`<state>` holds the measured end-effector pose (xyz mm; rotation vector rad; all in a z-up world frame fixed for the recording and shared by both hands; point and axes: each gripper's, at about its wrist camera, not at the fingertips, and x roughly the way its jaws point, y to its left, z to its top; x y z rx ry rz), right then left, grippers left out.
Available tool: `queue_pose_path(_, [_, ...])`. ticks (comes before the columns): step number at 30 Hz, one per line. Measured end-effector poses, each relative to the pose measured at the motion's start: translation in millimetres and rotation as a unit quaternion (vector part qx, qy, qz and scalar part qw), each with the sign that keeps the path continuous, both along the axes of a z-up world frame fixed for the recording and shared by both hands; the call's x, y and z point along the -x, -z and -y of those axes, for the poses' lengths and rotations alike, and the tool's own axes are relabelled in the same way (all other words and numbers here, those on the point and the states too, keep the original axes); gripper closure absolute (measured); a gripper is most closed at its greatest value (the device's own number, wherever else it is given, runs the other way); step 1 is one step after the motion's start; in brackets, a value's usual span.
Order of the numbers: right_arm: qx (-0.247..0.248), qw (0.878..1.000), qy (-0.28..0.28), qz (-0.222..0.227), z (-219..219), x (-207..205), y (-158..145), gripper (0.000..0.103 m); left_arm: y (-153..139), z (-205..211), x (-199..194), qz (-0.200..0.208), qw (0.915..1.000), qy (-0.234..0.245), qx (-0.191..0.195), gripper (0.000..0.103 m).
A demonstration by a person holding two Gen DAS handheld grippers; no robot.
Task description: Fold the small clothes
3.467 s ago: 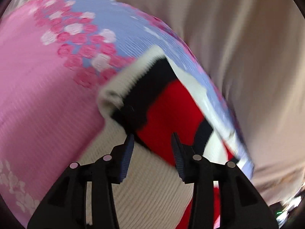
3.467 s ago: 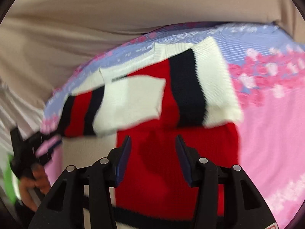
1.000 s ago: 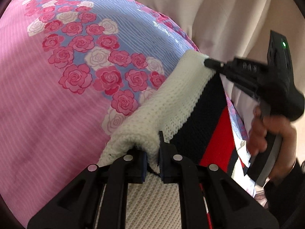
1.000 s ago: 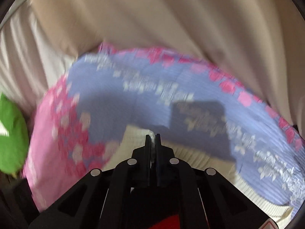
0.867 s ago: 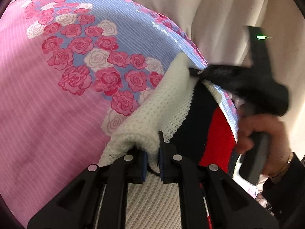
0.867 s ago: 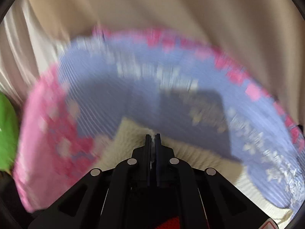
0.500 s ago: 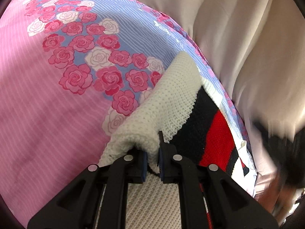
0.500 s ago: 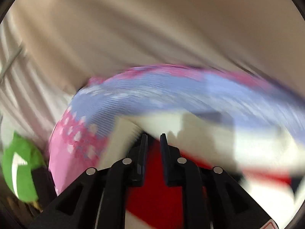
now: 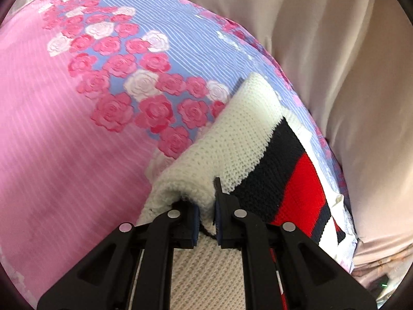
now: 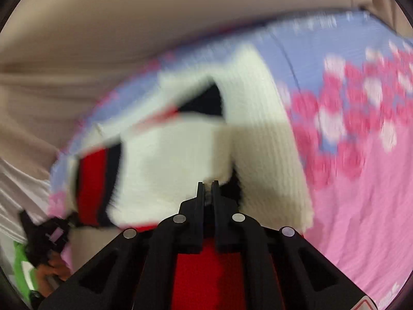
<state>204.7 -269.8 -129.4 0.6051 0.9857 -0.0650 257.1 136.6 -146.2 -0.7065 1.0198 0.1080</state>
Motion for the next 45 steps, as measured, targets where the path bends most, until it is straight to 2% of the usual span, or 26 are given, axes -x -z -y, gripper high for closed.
queue_pose_path(2, [0.009,0.999,0.006,0.032,3,1,-19,0.098,2,-3,-2,-0.002,1.0,-0.001,0.005,0.093])
queue_pose_path(3, [0.016,1.0,0.007,0.024,6,-2,-14,0.099,1,1,-4,0.0,0.9999,0.009,-0.011,0.093])
queue_pose_path(4, [0.028,1.0,0.008,-0.002,10,-5,-1,0.099,0,4,-5,0.001,0.9994,0.019,-0.03,0.093])
queue_pose_path(5, [0.056,0.997,0.007,-0.06,11,-11,23,0.102,-3,12,-7,0.001,0.9972,0.036,-0.066,0.093])
queue_pose_path(6, [0.066,0.995,0.0,-0.079,13,-11,35,0.103,-4,16,-8,-0.001,0.9957,0.044,-0.082,0.093])
queue_pose_path(7, [0.065,0.996,0.0,-0.062,16,-5,32,0.103,-5,17,-8,-0.002,0.995,0.047,-0.088,0.093])
queue_pose_path(8, [0.05,0.996,0.009,-0.068,17,0,24,0.103,-6,16,-8,-0.006,0.9952,0.048,-0.085,0.093])
queue_pose_path(10, [0.021,0.999,0.017,-0.033,20,18,4,0.101,-8,8,-3,-0.011,0.9969,0.046,-0.062,0.09])
queue_pose_path(12, [0.019,1.0,0.016,-0.006,20,48,-18,0.092,-16,-4,13,-0.004,0.9982,0.05,-0.033,0.084])
queue_pose_path(14, [0.027,1.0,0.001,-0.009,17,95,-24,0.069,-25,-14,37,0.0,0.9969,0.071,-0.033,0.072])
queue_pose_path(15, [0.037,0.999,-0.005,-0.017,14,113,-21,0.066,-29,-21,55,0.003,0.9959,0.083,-0.035,0.063])
queue_pose_path(18, [0.066,0.995,-0.033,-0.071,5,191,1,0.064,-28,-39,108,-0.004,0.9943,0.099,-0.039,0.055])
queue_pose_path(20, [0.052,0.993,-0.045,-0.097,0,234,17,0.064,-21,-50,145,-0.026,0.9937,0.101,-0.043,0.052])
queue_pose_path(22, [0.024,0.991,-0.06,-0.118,-10,283,29,0.064,-12,-58,177,-0.049,0.9924,0.109,-0.03,0.052])
queue_pose_path(24, [-0.006,0.989,-0.081,-0.126,-25,311,34,0.064,-4,-59,210,-0.073,0.9896,0.123,-0.015,0.052])
queue_pose_path(26, [-0.026,0.986,-0.102,-0.132,-39,327,39,0.063,0,-54,236,-0.077,0.9879,0.135,-0.005,0.05])
queue_pose_path(27, [-0.027,0.985,-0.114,-0.129,-45,331,39,0.061,1,-51,245,-0.077,0.9867,0.143,-0.001,0.046])
queue_pose_path(28, [-0.023,0.985,-0.121,-0.124,-50,329,36,0.053,1,-48,249,-0.079,0.9858,0.148,0.002,0.045])
queue_pose_path(33, [-0.016,0.982,-0.155,-0.105,-65,315,34,0.05,3,-38,264,-0.083,0.9835,0.161,0.014,0.043])
queue_pose_path(36, [-0.002,0.983,-0.154,-0.102,-68,297,36,0.053,2,-33,265,-0.093,0.9808,0.171,-0.001,0.047])
queue_pose_path(37, [-0.001,0.983,-0.151,-0.103,-70,290,38,0.063,1,-31,264,-0.1,0.9797,0.174,-0.006,0.054])
queue_pose_path(38, [-0.006,0.983,-0.15,-0.102,-69,289,37,0.084,2,-28,259,-0.101,0.9791,0.176,-0.005,0.059])
queue_pose_path(39, [-0.012,0.984,-0.147,-0.101,-70,288,36,0.093,1,-28,256,-0.101,0.9783,0.181,0.0,0.076])
queue_pose_path(40, [-0.016,0.985,-0.142,-0.097,-67,288,33,0.093,1,-27,255,-0.104,0.9768,0.187,0.01,0.096])
queue_pose_path(42, [-0.013,0.989,-0.133,-0.067,-59,292,17,0.094,-3,-29,256,-0.108,0.9772,0.182,0.011,0.096])
queue_pose_path(45, [0.011,0.991,-0.127,-0.035,-50,300,-10,0.095,-21,-33,264,-0.103,0.974,0.202,0.007,0.097])
